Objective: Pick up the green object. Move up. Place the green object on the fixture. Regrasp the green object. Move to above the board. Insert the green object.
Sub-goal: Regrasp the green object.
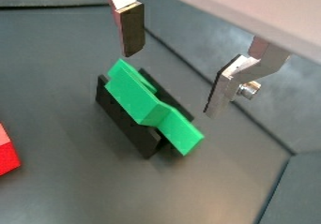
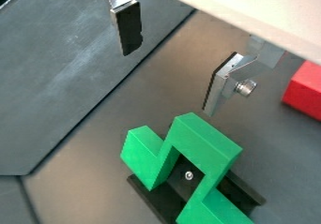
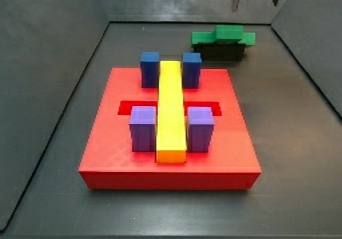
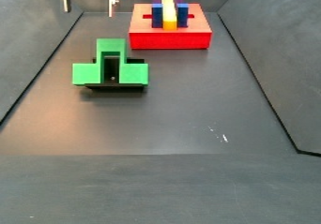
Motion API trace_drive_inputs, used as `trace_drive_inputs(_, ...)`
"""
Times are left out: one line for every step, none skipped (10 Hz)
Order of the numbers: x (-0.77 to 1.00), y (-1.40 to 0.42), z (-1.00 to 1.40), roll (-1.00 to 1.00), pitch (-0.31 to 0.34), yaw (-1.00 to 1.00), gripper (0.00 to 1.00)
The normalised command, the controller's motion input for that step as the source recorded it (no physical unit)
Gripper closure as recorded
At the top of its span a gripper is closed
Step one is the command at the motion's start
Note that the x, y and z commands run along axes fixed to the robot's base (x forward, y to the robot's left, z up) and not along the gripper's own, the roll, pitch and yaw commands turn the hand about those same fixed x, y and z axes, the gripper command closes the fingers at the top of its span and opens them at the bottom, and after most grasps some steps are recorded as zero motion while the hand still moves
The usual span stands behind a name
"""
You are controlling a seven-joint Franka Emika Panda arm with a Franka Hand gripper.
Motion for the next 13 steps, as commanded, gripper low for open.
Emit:
trace_drive_inputs(-0.09, -0.44, -0.08, 1.0, -0.114, 0.13, 0.0)
trace_drive_inputs(-0.06, -0.47, -0.14, 1.0, -0.103, 0.17, 0.0)
trace_drive_inputs(-0.03, -0.43, -0.17, 1.0, -0.094, 0.22, 0.0)
trace_drive_inputs(0.0, -0.21, -0.18, 1.0, -0.109, 0.41, 0.0)
trace_drive_inputs(-0.04, 0.0, -0.51, 0.67, -0.06, 0.88, 0.0)
trace_drive_inputs(-0.08, 0.03, -0.51, 0.56, -0.074, 0.89, 0.0)
trace_drive_inputs(-0.12, 0.24, -0.34, 0.31, -0.1, 0.81, 0.0)
trace_drive_inputs(-0.12, 0.43, -0.12, 0.15, -0.066, 0.69, 0.0)
trace_drive_inputs(-0.19, 0.64, 0.21, 0.0, 0.0, 0.33, 0.0)
trace_drive_inputs(-0.05, 0.31, 0.29, 0.13, 0.023, 0.09, 0.0)
trace_drive_inputs(0.05, 0.04, 0.22, 0.44, 0.189, -0.01, 0.0)
trace_drive_inputs(0.2, 0.0, 0.12, 0.88, 0.331, -0.34, 0.0)
trace_drive_inputs(0.0, 0.0, 0.06, 0.86, 0.331, -0.47, 0.0)
